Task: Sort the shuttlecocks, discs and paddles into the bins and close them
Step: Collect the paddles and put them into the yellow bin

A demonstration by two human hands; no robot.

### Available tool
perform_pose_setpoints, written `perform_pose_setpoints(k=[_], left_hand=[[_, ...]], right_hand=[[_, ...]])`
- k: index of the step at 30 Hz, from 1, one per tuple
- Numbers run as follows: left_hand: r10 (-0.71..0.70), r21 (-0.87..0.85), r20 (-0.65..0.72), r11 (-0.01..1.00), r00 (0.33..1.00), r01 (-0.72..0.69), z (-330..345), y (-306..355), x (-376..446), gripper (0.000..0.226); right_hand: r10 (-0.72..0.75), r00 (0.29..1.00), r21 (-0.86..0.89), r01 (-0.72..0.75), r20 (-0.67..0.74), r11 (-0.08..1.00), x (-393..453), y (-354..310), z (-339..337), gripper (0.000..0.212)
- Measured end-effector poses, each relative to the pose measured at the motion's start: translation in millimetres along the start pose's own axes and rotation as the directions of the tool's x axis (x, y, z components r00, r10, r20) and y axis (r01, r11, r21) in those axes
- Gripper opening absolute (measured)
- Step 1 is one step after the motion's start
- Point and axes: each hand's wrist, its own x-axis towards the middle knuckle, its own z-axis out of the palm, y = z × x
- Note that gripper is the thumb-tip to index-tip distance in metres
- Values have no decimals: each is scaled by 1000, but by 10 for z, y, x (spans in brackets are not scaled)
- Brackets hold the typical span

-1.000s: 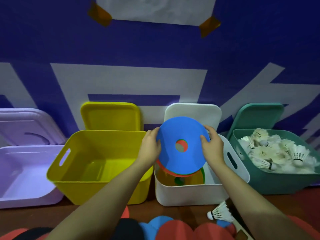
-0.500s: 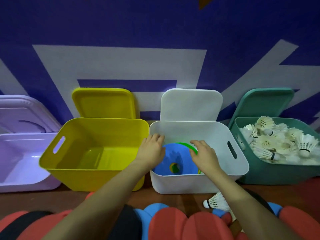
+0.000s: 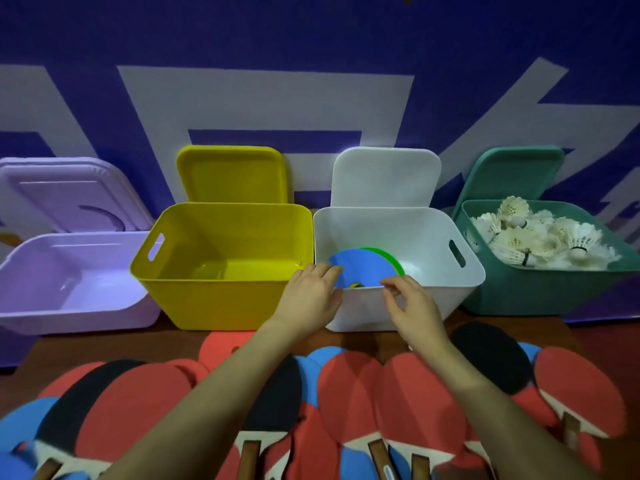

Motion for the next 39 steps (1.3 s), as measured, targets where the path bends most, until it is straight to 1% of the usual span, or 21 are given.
perform_pose_setpoints(k=[4,8,10,12,14,16,19,22,25,28,30,32,34,36,39], left_hand=[[62,-51,17,997,998,-61,67,150,-266,53],[88,-109,32,990,996,-84,207,343,-436,54],[102,-139,66,986,993,-92,279,481,-504,50],[106,-154,109,984,988,-88,354,629,-551,53],[90,-159,142,985,986,-67,462,752,-560,55],[71,-165,163,985,984,-44,609,884,-533,51],[34,-145,226,989,973,-1,891,1099,-422,46],[-30,-121,290,990,957,68,1193,1318,-261,53],[-116,-117,346,979,931,166,1513,1470,-88,63],[-218,-135,354,950,909,280,1728,1578,57,66],[-272,-148,370,927,889,345,1814,1612,146,66],[-306,-141,397,911,865,387,1873,1625,208,64],[-314,-136,415,906,854,400,1906,1633,237,60],[-311,-154,403,904,861,399,1912,1654,229,56],[-285,-160,342,921,895,355,1875,1707,195,55]], right_hand=[[68,997,-24,-69,-39,997,-397,-12,-86,15],[197,980,-40,-196,1,980,-721,123,-252,16],[270,963,-51,-268,23,962,-842,254,-334,15],[326,944,-71,-322,49,944,-920,427,-406,18],[376,923,-113,-367,83,924,-949,618,-459,25],[413,902,-158,-393,126,906,-958,838,-503,35],[421,885,-237,-373,198,897,-911,1160,-547,48],[387,876,-278,-310,287,909,-783,1405,-556,60],[309,878,-238,-232,366,943,-659,1604,-513,66],[210,876,-177,-146,434,973,-579,1737,-446,67],[171,875,-188,-93,454,978,-535,1793,-406,64],[103,897,-212,-11,429,977,-503,1856,-372,49],[18,933,-181,50,359,982,-490,1914,-351,32],[-38,960,-123,75,279,990,-508,1995,-337,27],[-117,977,-69,131,178,989,-534,2050,-412,23]])
